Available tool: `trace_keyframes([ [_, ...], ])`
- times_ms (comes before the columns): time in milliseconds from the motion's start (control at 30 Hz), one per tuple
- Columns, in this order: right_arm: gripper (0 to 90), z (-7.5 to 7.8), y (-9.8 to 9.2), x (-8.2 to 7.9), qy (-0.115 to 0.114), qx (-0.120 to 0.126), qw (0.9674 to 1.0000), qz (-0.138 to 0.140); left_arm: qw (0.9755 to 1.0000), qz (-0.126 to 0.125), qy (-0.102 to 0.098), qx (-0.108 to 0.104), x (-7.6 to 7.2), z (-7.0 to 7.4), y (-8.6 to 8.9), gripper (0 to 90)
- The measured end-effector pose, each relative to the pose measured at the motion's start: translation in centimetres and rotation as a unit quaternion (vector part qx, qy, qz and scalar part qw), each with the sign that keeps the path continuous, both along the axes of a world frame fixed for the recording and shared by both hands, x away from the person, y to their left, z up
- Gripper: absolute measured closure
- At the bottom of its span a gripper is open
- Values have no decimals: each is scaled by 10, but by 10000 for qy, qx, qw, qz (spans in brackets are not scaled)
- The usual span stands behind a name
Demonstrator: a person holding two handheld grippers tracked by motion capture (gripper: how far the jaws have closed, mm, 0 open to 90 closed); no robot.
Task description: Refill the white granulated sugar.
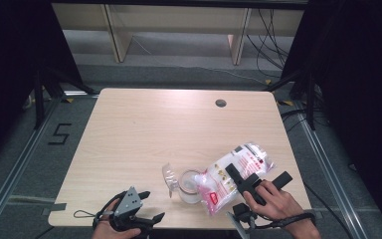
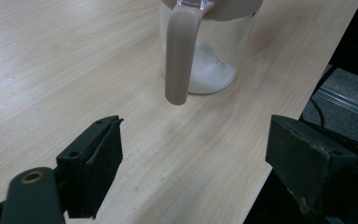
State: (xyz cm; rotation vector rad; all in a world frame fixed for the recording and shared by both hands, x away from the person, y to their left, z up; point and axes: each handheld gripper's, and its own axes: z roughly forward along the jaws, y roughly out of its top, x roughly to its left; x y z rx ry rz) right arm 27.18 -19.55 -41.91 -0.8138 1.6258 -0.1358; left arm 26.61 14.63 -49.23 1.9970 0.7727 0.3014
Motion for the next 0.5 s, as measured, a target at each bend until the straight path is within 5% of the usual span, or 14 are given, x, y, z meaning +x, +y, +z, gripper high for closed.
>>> trace_keyframes([
  [500,639,0,0,0,31,59,10000,8,10000,-10,-8,2,0,0,0,181],
])
